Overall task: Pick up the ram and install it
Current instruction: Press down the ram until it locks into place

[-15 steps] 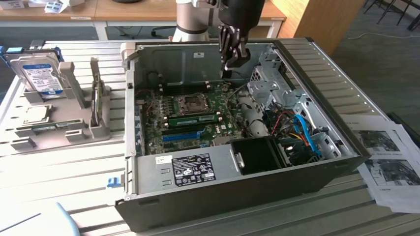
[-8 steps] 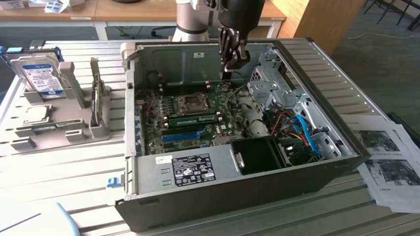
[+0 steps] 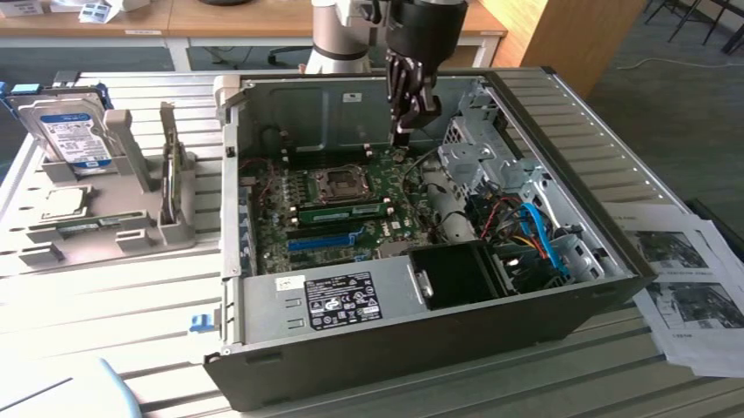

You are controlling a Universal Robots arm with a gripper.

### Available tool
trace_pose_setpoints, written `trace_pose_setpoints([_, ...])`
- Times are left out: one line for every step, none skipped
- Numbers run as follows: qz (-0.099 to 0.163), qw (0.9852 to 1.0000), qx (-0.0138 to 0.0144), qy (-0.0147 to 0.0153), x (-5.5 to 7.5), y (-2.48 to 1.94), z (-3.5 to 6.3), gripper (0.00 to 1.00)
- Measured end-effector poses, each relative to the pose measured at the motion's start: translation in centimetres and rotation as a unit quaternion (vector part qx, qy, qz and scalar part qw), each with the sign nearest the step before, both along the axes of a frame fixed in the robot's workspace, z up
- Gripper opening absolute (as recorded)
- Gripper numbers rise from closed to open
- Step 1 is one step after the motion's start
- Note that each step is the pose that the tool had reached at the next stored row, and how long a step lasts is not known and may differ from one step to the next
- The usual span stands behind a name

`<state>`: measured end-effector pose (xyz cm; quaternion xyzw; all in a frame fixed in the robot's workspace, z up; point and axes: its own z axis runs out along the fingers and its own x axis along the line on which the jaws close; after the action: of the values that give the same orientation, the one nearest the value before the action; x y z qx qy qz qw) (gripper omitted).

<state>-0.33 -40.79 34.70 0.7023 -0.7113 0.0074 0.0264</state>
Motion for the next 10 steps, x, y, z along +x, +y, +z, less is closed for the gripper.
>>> trace_pose_setpoints([0.000, 1.0000, -0.0009, -0.0003, 0.00, 0.00, -0.11, 0.09])
trace_pose_setpoints([0.000, 1.0000, -0.0015, -0.0006, 0.00, 0.00, -0.21, 0.09])
trace_pose_setpoints([0.000, 1.0000, -0.0020, -0.0008, 0.00, 0.00, -0.31, 0.09])
trace_pose_setpoints([0.000, 1.0000, -0.0026, -0.0010, 0.00, 0.00, -0.41, 0.09])
trace_pose_setpoints([0.000, 1.0000, -0.0034, -0.0011, 0.00, 0.00, -0.52, 0.09])
trace_pose_setpoints([0.000, 1.0000, -0.0040, -0.0013, 0.00, 0.00, -0.62, 0.09])
trace_pose_setpoints([0.000, 1.0000, -0.0045, -0.0013, 0.00, 0.00, -0.70, 0.09])
trace_pose_setpoints([0.000, 1.0000, -0.0050, -0.0014, 0.00, 0.00, -0.78, 0.09])
trace_pose_setpoints([0.000, 1.0000, -0.0055, -0.0014, 0.00, 0.00, -0.87, 0.09])
trace_pose_setpoints([0.000, 1.0000, -0.0062, -0.0015, 0.00, 0.00, -0.97, 0.09])
